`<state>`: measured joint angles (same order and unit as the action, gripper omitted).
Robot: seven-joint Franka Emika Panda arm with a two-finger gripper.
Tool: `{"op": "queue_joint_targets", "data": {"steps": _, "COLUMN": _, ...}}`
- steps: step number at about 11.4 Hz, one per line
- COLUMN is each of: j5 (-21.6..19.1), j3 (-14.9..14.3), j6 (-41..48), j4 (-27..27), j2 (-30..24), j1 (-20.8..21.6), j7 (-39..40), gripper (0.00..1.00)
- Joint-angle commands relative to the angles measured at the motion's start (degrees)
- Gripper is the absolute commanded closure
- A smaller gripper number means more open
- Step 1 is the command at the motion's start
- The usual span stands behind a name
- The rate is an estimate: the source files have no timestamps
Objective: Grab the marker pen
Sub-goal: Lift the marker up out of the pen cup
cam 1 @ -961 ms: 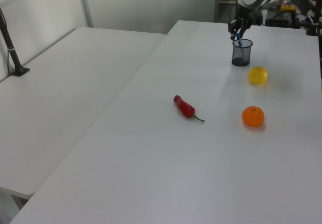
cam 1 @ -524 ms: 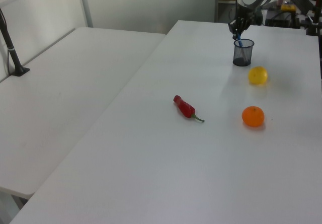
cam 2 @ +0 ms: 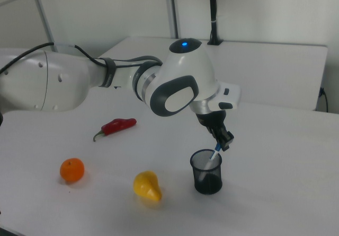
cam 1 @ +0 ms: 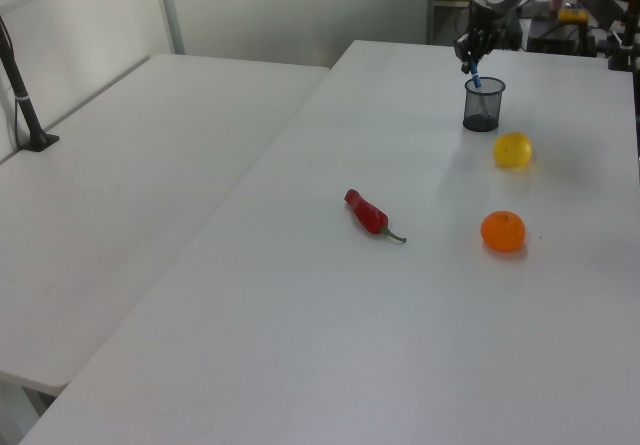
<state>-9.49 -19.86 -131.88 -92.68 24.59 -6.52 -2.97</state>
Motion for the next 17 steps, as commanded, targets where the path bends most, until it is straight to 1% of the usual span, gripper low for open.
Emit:
{"op": "queue_joint_targets", "data": {"steps": 1, "j5": 0.00, "j3": -0.27, "j6": 0.05, "j4": 1.36, "j2": -1.73, "j1": 0.19, "j7": -0.02, "gripper": 1.00}}
{"op": "queue_joint_targets", "data": {"steps": 4, "j5": -0.17, "j3": -0.71, "j6": -0.04, "j4": 1.54, "j2": -4.71, "j1": 0.19, "j7": -0.11, "gripper": 1.00}}
{"op": "queue_joint_targets", "data": {"steps": 6, "j5": -0.44, "j3": -0.71, "j6": 0.40, "j4": 3.03, "j2": -5.77, "j1": 0.37, "j7": -0.46, "gripper": 1.00}}
{"op": "queue_joint_targets", "data": {"steps": 10, "j5": -0.17, "j3": -0.71, "j6": 5.31, "j4": 3.03, "j2": -11.04, "j1": 1.59, "j7": -0.55, "gripper": 1.00}}
{"op": "queue_joint_targets", "data": {"steps": 13, "j5": -0.52, "j3": -0.53, "j6": 8.83, "j4": 3.03, "j2": -13.59, "j1": 4.05, "j7": -0.90, "gripper": 1.00}}
{"op": "queue_joint_targets", "data": {"steps": 17, "j5": 0.00, "j3": 0.08, "j6": 14.80, "j4": 3.12, "j2": -14.65, "j1": 7.74, "j7": -3.62, "gripper": 1.00}}
